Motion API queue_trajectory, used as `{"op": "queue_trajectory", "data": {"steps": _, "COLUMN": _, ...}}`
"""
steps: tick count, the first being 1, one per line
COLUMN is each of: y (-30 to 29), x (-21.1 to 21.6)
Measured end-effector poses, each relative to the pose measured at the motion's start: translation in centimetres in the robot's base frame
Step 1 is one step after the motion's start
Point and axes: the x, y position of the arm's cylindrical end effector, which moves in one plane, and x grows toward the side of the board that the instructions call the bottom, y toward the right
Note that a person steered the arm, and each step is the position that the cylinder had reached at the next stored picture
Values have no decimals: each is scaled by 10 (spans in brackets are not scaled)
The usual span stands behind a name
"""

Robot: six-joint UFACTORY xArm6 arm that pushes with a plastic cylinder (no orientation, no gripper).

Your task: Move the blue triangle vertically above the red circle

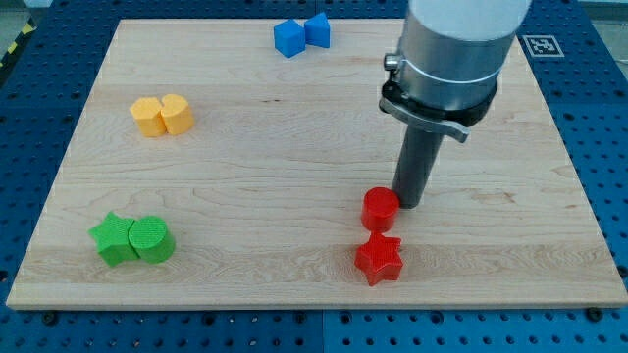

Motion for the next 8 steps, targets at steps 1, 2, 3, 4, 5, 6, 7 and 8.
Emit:
{"op": "queue_trajectory", "data": {"steps": 1, "y": -16, "x": 7}}
{"op": "queue_trajectory", "data": {"steps": 2, "y": -19, "x": 8}}
{"op": "queue_trajectory", "data": {"steps": 3, "y": -19, "x": -39}}
{"op": "queue_trajectory", "data": {"steps": 4, "y": -24, "x": -123}}
{"op": "queue_trajectory", "data": {"steps": 5, "y": -24, "x": -201}}
{"op": "queue_trajectory", "data": {"steps": 6, "y": -22, "x": -248}}
{"op": "queue_trajectory", "data": {"steps": 7, "y": -22, "x": -303}}
{"op": "queue_trajectory", "data": {"steps": 8, "y": -25, "x": -324}}
